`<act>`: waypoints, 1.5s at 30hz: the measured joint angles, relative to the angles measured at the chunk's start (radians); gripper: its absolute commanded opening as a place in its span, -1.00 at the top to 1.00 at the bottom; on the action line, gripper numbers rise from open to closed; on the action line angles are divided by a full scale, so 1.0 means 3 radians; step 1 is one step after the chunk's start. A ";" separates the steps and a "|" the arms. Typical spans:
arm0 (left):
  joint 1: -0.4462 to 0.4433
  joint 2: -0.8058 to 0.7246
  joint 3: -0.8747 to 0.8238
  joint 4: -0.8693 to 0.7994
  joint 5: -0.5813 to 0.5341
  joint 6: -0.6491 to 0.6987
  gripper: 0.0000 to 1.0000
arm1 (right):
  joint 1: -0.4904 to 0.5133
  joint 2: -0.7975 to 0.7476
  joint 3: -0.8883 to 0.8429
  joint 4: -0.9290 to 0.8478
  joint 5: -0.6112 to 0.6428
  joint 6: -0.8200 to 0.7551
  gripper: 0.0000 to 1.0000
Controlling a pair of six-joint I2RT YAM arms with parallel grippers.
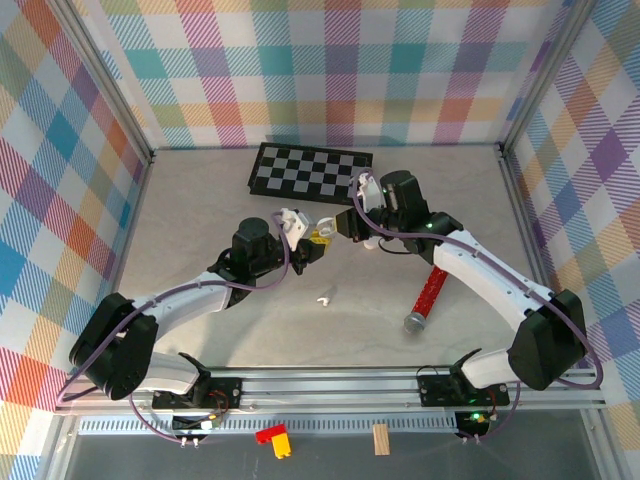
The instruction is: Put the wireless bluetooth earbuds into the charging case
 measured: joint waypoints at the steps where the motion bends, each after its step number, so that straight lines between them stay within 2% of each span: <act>1: 0.0000 -0.0004 0.0000 0.0000 0.0000 0.0000 1.00 | -0.0005 0.0000 0.0000 0.0004 -0.0017 -0.0006 0.66; 5: 0.0001 -0.0011 -0.0004 -0.0003 0.0006 0.0000 1.00 | -0.0020 0.0000 0.0000 0.0015 -0.0120 -0.0081 0.69; 9: 0.0011 -0.0014 -0.0005 -0.0023 0.0043 -0.0001 1.00 | -0.0045 0.0000 0.0004 0.0017 -0.0261 -0.0263 0.80; 24: 0.0102 -0.0086 -0.0005 -0.0088 0.0205 -0.0075 1.00 | -0.0084 0.0108 0.0174 -0.0228 -0.0585 -0.0863 0.76; 28: 0.0104 -0.0086 -0.0005 -0.0083 0.0251 -0.0080 1.00 | -0.0084 0.0126 0.0200 -0.0268 -0.0585 -0.0874 0.53; 32: 0.0098 -0.0102 -0.0005 -0.0033 0.0324 -0.0083 1.00 | -0.0046 0.0131 0.0200 -0.0275 -0.0534 -0.0783 0.54; 34: 0.0098 -0.0103 -0.0005 -0.0022 0.0326 -0.0090 1.00 | -0.0056 0.0134 0.0210 -0.0270 -0.0511 -0.0735 0.49; 40: 0.0098 -0.0103 -0.0005 -0.0025 0.0319 -0.0092 1.00 | -0.0062 0.0135 0.0210 -0.0251 -0.0566 -0.0595 0.15; 45: 0.0102 -0.0103 -0.0005 -0.0005 0.0314 -0.0072 1.00 | -0.0066 0.0093 0.0197 -0.0189 -0.0664 -0.0455 -0.26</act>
